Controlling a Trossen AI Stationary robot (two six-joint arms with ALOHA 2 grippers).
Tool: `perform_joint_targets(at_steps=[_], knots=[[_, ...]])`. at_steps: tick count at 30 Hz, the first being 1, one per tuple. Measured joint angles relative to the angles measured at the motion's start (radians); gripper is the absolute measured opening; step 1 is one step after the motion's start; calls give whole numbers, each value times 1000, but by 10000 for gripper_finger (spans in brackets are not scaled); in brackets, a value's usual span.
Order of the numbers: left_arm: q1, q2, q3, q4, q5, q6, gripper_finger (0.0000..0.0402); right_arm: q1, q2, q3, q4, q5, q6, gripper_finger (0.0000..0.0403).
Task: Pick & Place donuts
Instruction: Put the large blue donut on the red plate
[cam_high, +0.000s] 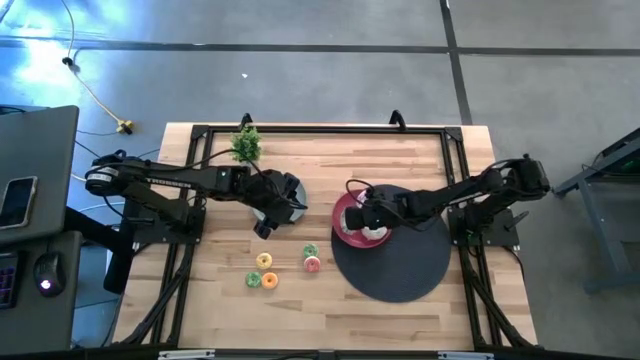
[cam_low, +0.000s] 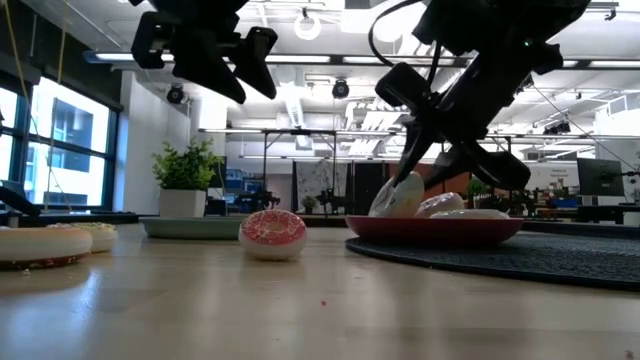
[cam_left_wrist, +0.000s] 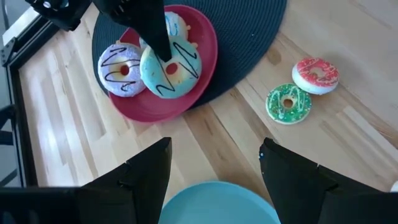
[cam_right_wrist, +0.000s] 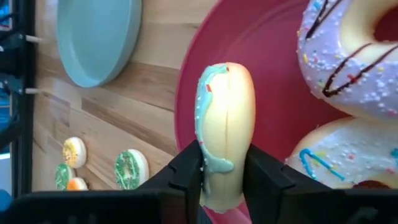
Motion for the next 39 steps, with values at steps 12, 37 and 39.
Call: perform_joint_targets(at_steps=[12,37,39], knots=[[0,0,0,-2,1,-25,233,-5,0,0,-67,-19,-61,173],[0,1,0,-8,1,2,233,-21,10,258,-638,-54,-312,177],[0,1,0,-5,1,2,233,-22,33,251,-618,-75,-333,177]])
